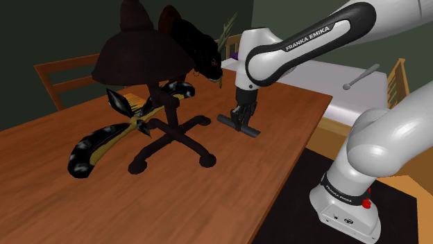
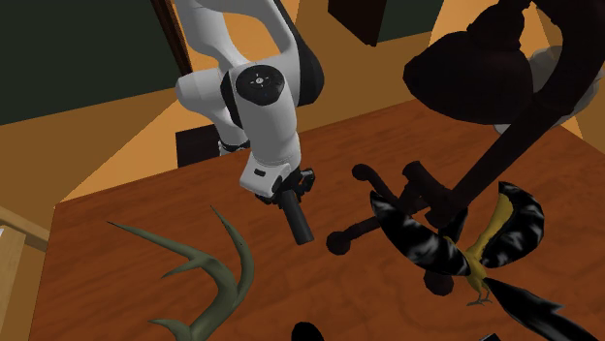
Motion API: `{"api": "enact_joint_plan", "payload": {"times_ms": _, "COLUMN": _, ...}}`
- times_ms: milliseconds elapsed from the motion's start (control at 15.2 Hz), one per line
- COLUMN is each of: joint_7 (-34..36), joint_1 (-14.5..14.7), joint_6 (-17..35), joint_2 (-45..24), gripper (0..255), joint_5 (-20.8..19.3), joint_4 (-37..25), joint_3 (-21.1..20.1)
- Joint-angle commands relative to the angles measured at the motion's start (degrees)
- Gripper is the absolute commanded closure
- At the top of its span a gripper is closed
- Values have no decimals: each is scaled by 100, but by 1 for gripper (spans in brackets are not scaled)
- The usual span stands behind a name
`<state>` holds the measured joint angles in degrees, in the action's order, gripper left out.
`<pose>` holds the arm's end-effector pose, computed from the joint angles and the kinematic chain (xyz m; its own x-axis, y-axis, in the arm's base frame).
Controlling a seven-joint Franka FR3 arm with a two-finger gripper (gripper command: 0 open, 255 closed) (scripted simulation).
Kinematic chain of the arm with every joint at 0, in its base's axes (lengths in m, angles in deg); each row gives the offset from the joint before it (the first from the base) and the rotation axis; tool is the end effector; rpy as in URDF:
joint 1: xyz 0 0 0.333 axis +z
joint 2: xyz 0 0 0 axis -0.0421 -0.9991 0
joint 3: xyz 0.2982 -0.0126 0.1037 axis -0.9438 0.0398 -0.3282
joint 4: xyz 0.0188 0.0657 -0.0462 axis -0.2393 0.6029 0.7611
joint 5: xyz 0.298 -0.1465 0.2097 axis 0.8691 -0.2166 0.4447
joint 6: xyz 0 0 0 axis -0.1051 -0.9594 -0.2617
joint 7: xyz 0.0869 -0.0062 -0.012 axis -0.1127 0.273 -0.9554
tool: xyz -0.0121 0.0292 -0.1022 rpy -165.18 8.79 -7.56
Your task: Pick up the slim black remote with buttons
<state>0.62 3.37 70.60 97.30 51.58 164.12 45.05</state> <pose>0.3785 0.0687 0.3930 0.9997 -0.0245 -0.0070 -0.0250 -0.9964 -0.0812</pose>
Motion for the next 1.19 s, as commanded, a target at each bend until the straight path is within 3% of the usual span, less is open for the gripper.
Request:
{"api": "enact_joint_plan", "payload": {"times_ms": 0, "joint_7": -1, "joint_1": 4, "joint_6": 2, "joint_2": -6, "gripper": 255, "joint_5": 5, "joint_4": 11, "joint_3": -4}}
{"api": "enact_joint_plan", "payload": {"times_ms": 396, "joint_7": -1, "joint_1": 4, "joint_6": 12, "joint_2": -19, "gripper": 255, "joint_5": 4, "joint_4": 8, "joint_3": -4}}
{"api": "enact_joint_plan", "payload": {"times_ms": 1122, "joint_7": 74, "joint_1": -21, "joint_6": -956, "joint_2": 362, "gripper": 255, "joint_5": -76, "joint_4": -581, "joint_3": 64}}
